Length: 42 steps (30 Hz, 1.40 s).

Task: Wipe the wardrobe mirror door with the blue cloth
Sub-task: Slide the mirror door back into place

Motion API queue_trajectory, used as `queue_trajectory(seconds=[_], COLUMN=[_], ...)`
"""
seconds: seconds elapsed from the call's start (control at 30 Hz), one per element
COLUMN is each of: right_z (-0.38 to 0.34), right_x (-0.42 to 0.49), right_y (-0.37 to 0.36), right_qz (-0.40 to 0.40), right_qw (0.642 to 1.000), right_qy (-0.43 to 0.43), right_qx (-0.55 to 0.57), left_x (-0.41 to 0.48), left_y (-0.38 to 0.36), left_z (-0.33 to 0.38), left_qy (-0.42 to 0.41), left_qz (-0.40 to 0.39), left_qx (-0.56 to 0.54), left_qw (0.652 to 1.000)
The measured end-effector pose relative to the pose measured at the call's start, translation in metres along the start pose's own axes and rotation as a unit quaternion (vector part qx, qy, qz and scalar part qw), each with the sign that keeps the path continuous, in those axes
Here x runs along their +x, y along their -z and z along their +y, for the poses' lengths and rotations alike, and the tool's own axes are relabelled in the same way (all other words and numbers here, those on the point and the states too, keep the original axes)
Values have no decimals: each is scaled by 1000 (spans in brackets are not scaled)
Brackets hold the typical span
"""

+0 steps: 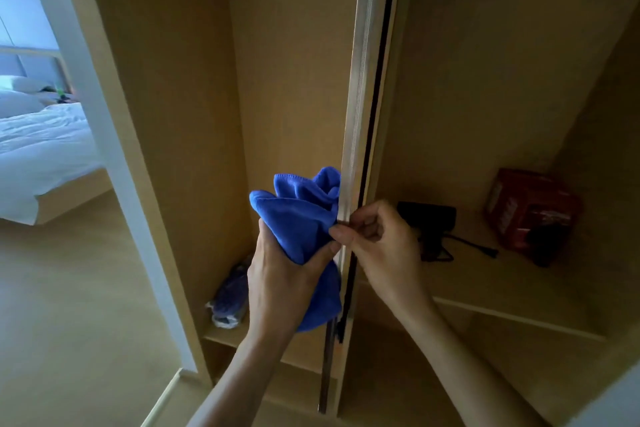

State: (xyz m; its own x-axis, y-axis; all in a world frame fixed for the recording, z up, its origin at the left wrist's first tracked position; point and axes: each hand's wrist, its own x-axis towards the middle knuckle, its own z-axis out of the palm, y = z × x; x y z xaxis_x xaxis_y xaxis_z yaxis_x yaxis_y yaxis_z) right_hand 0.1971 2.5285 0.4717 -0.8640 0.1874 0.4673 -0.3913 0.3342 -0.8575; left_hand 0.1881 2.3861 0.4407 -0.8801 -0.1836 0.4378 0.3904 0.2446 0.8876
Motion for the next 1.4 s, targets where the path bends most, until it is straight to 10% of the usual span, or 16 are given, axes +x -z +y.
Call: queue_trajectory(seconds=[1.4], right_z=[78], right_x=[139], right_y=[-38], right_qz=[177], right_qw=[964], right_qy=[-73], right_qx=[-185], left_x=[184], left_y=[-85], left_z=[-67], left_qy=[16], left_qz=[-144], left_qx=[41], left_qw=[989])
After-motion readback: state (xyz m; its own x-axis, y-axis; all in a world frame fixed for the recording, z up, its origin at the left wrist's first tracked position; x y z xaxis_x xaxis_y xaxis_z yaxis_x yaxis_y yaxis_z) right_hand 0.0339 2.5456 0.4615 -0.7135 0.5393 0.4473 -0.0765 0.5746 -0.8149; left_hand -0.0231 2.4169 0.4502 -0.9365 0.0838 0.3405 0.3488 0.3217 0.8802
